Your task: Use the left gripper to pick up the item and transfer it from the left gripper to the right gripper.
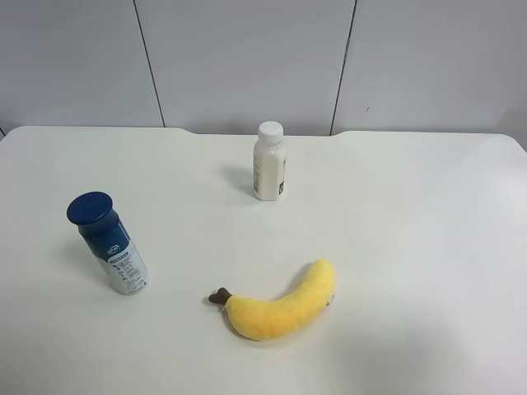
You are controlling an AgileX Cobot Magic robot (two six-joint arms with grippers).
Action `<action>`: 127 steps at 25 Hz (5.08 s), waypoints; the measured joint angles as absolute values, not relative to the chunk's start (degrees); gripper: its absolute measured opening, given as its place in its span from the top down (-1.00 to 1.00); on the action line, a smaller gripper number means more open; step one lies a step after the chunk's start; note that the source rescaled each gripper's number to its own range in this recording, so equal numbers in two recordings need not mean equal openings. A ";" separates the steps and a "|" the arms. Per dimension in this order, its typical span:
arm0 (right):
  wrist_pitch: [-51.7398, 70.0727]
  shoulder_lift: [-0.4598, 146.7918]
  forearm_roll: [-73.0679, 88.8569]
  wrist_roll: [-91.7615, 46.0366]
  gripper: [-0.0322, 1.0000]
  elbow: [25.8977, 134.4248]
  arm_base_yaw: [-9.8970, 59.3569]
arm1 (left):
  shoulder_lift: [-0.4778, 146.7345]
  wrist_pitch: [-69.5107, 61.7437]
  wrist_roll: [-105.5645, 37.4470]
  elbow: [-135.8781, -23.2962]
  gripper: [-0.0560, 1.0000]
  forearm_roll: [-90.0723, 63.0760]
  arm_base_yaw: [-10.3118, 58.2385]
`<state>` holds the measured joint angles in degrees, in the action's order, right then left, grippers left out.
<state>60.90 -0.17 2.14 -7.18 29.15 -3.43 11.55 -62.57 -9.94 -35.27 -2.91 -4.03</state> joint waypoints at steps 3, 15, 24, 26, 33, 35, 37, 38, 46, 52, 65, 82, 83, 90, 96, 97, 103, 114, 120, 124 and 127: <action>60.90 -0.17 2.14 -7.18 -1.00 29.15 -3.43 | 18.30 -63.87 -13.77 -38.51 -1.00 -4.66 -3.39; 60.90 -0.17 2.14 -7.18 -1.00 29.15 -3.43 | 36.12 -66.65 -16.65 -48.27 -1.00 -4.20 15.10; 60.90 -0.17 2.14 -7.18 -1.00 29.15 -3.43 | 49.24 -66.77 -16.73 -52.94 -1.00 0.38 29.87; 60.90 -0.17 2.14 -7.18 -1.00 29.15 -3.43 | 52.06 -66.65 -16.73 -53.61 -1.00 1.56 33.16; 60.85 -0.17 2.14 -7.18 -1.00 29.15 -3.43 | 60.10 -63.86 -16.29 -54.25 -1.00 3.26 39.07; 60.85 -0.17 2.14 -7.18 -1.00 29.15 -3.43 | 61.77 -62.40 -16.10 -54.25 -1.00 3.37 39.25; 60.85 -0.17 2.14 -7.18 -1.00 29.15 -3.43 | 63.20 -61.49 -16.04 -54.25 -1.00 3.41 39.25; 60.85 -0.17 2.14 -7.18 -1.00 29.15 -3.43 | 63.73 -61.21 -16.04 -54.25 -1.00 3.41 39.25; 60.85 -0.17 2.14 -7.18 -1.00 29.15 -3.43 | 68.07 -59.10 -15.91 -54.25 -1.00 4.26 39.25; 60.85 -0.17 2.14 -7.18 -1.00 29.15 -3.43 | 71.56 -57.30 -16.35 -54.25 -1.00 4.98 39.25; 60.85 -0.17 2.14 -7.18 -1.00 29.15 -3.43 | 74.71 -54.25 -16.91 -54.25 -1.00 8.39 38.81; 60.85 -0.17 2.14 -7.18 -1.00 29.15 -3.43 | 81.82 -51.62 -19.91 -54.31 -1.00 9.43 36.43; 60.85 -0.17 2.14 -7.18 -1.00 29.15 -3.43 | 82.30 -51.31 -19.91 -54.31 -1.00 9.52 36.43; 60.85 -0.17 2.14 -7.18 -1.00 29.15 -3.43 | 84.46 -49.55 -19.91 -54.31 -1.00 9.85 36.33; 60.85 -0.17 2.14 -7.18 -1.00 29.15 -3.43 | 84.46 -46.94 -23.30 -53.25 -1.00 6.77 32.60; 60.85 -0.17 2.14 -7.18 -1.00 29.15 -3.43 | 84.46 -46.68 -24.15 -52.79 -1.00 6.09 32.09; 60.85 -0.17 2.14 -7.18 -1.00 29.15 -3.43 | 84.46 -45.41 -25.51 -49.38 -1.00 4.87 31.19; 60.85 -0.17 2.14 -7.18 -1.00 29.15 -3.43 | 84.46 -43.35 -25.64 -48.94 -0.53 4.92 31.19; 60.85 -0.17 2.14 -7.18 -1.00 29.15 -3.43 | 84.46 -43.34 -25.69 -48.94 0.06 4.92 31.19; 60.85 -0.17 2.14 -7.18 -1.00 29.15 -3.43 | 84.46 -43.29 -25.69 -48.94 0.57 5.04 31.19; 60.85 -0.17 2.14 -7.18 -1.00 29.15 -3.43 | 84.46 -43.32 -25.69 -48.94 0.89 5.00 31.19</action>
<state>60.85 -0.17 2.14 -7.18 29.15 -3.43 84.46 -43.32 -25.69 -48.94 5.00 31.19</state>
